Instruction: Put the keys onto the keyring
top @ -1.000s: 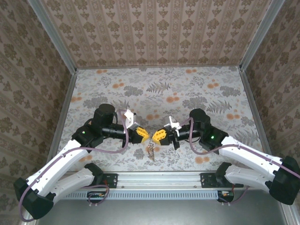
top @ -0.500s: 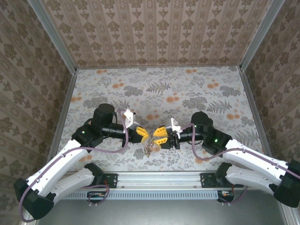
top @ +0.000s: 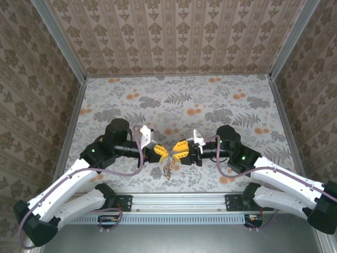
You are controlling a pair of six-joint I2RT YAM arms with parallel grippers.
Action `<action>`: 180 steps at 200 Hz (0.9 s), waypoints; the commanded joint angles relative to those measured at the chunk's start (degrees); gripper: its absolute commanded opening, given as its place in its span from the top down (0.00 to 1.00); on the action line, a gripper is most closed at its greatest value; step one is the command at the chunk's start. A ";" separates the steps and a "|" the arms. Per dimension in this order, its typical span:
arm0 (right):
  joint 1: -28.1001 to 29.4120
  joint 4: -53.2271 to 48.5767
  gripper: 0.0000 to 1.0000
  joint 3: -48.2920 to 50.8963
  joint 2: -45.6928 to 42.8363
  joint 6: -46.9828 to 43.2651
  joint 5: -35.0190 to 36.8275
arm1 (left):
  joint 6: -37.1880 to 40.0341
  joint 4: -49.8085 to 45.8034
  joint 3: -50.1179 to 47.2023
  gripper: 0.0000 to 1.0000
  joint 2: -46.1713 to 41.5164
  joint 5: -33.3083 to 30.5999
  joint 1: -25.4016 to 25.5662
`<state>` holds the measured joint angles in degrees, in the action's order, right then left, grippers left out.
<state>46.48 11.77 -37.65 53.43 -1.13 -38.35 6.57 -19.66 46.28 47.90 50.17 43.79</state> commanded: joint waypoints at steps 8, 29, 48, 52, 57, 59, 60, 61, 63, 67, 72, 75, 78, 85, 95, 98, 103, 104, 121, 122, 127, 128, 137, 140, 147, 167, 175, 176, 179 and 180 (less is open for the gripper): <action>0.02 0.67 0.69 -2.75 0.09 1.12 -4.43 | 1.91 4.48 0.66 1.00 -2.19 -1.45 1.16; 0.30 0.27 0.70 -2.85 0.45 0.94 -4.87 | 2.05 4.81 0.58 1.00 -2.29 -1.57 1.60; 0.65 0.19 0.70 -3.28 0.87 0.86 -5.51 | 2.29 4.63 0.70 1.00 -2.28 -1.70 1.83; 0.67 0.11 0.70 -3.35 1.09 0.78 -5.51 | 2.32 4.69 0.74 1.00 -2.28 -1.70 1.95; 0.78 0.07 0.71 -3.44 1.14 0.71 -5.59 | 2.31 4.72 0.70 1.00 -2.29 -1.67 1.92; 0.73 0.02 0.71 -3.47 1.15 0.67 -5.55 | 2.37 4.72 0.73 1.00 -2.29 -1.73 1.91; 0.73 0.01 0.71 -3.48 1.19 0.68 -5.53 | 2.34 4.72 0.74 1.00 -2.28 -1.69 1.96; 0.81 0.06 0.71 -3.48 1.26 0.73 -5.52 | 2.33 4.72 0.74 1.00 -2.33 -1.67 1.98; 0.83 0.04 0.71 -3.48 1.29 0.70 -5.47 | 2.34 4.72 0.72 1.00 -2.34 -1.64 2.00; 0.81 0.10 0.72 -3.55 1.40 0.69 -5.36 | 2.39 4.81 0.72 1.00 -2.25 -1.61 2.07; 0.89 0.18 0.73 -3.57 1.54 0.68 -5.33 | 2.34 4.80 0.68 1.00 -2.20 -1.48 2.10; 0.89 0.18 0.73 -3.57 1.63 0.66 -5.33 | 2.33 4.85 0.70 1.00 -2.20 -1.44 2.13; 0.87 0.25 0.74 -3.65 1.69 0.68 -5.43 | 2.41 4.88 0.73 1.00 -2.20 -1.33 2.25; 0.96 0.27 0.75 -3.81 1.92 0.64 -5.47 | 2.45 4.94 0.66 1.00 -2.20 -1.24 2.31; 1.01 0.21 0.76 -4.05 2.33 0.60 -5.34 | 2.40 5.11 0.69 1.00 -2.20 -1.00 2.35; 1.01 0.04 0.76 -4.09 2.44 0.60 -5.25 | 2.47 5.08 0.72 1.00 -2.26 -0.89 2.43; 1.06 -0.14 0.77 -4.18 2.67 0.39 -5.21 | 2.55 5.20 0.74 1.00 -2.31 -0.66 2.42; 1.06 -0.15 0.77 -4.19 2.70 0.40 -5.19 | 2.52 5.22 0.74 1.00 -2.30 -0.63 2.43; 1.07 -0.52 0.77 -4.20 3.17 0.16 -4.51 | 2.73 5.47 0.73 1.00 -2.57 -0.26 2.53; 1.12 -0.56 0.78 -4.15 3.17 0.16 -4.48 | 2.69 5.49 0.69 1.00 -2.56 -0.26 2.53; 1.08 -0.56 0.78 -4.19 3.17 0.12 -4.46 | 2.76 5.51 0.68 1.00 -2.68 -0.23 2.57; 1.07 -0.49 0.78 -4.19 3.17 0.14 -4.41 | 2.80 5.56 0.71 1.00 -2.74 -0.24 2.55; 1.21 -0.41 0.80 -4.10 3.13 0.16 -4.37 | 2.85 5.68 0.63 1.00 -2.88 -0.17 2.57; 1.16 -0.33 0.81 -4.14 3.17 0.14 -4.38 | 2.88 5.81 0.63 1.00 -2.90 -0.16 2.60; 1.17 -0.43 0.84 -4.24 3.11 0.15 -4.49 | 2.89 6.02 0.53 1.00 -3.12 -0.15 2.66; 1.25 -1.40 0.97 -4.62 3.08 -0.53 -4.13 | 2.77 6.94 0.22 1.00 -3.55 -0.71 2.88; 1.25 -1.69 1.00 -4.63 3.08 -0.88 -4.10 | 2.67 7.24 0.03 1.00 -3.84 -1.03 3.07; 1.25 -1.68 1.00 -4.63 3.08 -0.93 -4.10 | 2.67 7.30 -0.01 1.00 -3.81 -1.08 3.10; 1.28 -1.77 1.00 -4.63 3.11 -1.12 -4.14 | 2.71 7.41 -0.08 1.00 -3.86 -1.20 3.14; 1.26 -1.81 1.00 -4.58 3.10 -1.23 -4.08 | 2.68 7.47 -0.02 1.00 -3.91 -1.25 3.18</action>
<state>47.31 11.11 -40.47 56.42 -1.52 -42.46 7.79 -16.45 46.26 45.78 48.01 46.13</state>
